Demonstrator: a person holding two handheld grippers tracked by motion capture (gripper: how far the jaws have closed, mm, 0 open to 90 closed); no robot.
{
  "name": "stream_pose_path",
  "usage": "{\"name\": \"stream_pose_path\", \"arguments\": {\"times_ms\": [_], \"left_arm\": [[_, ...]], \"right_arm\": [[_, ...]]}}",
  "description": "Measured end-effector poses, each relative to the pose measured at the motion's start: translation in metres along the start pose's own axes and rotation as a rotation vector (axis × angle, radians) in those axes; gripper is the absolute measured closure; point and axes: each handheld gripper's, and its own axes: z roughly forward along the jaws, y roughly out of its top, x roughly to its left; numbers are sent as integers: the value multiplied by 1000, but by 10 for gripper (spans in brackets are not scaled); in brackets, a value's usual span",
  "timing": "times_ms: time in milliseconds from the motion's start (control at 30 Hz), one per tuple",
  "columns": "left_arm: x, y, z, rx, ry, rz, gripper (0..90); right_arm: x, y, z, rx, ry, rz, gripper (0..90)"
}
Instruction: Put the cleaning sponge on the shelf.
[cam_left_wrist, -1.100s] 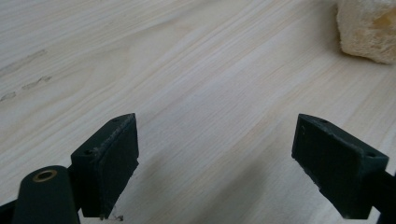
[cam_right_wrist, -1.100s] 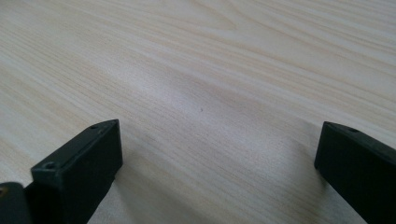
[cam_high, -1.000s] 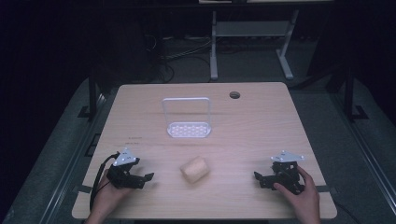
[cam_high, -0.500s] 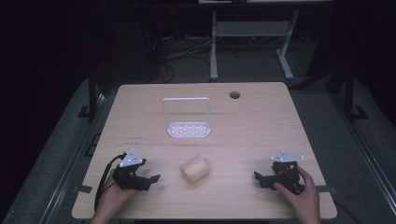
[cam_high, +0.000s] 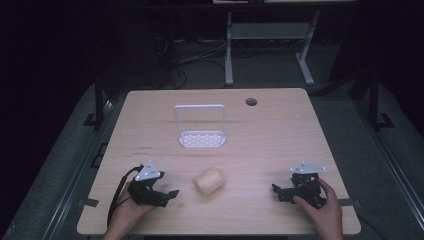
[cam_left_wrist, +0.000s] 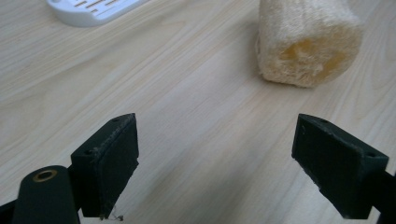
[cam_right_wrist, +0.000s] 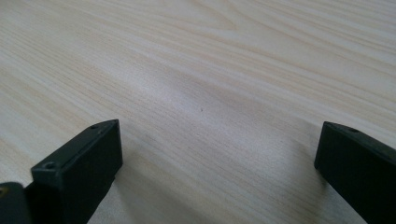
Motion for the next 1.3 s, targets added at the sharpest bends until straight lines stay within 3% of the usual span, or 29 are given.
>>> {"name": "stream_pose_path", "arguments": {"times_ms": [367, 467, 667, 1300], "left_arm": [[-11, 7, 6, -5, -32, 6, 143], [-15, 11, 7, -26, -66, -14, 143], [-21, 16, 10, -23, -84, 1, 143], [-31, 35, 10, -34, -104, 30, 142]], "right_arm": [[0, 0, 0, 0, 0, 0, 7], [0, 0, 0, 0, 0, 0, 7], [0, 0, 0, 0, 0, 0, 7], [0, 0, 0, 0, 0, 0, 7]]}}
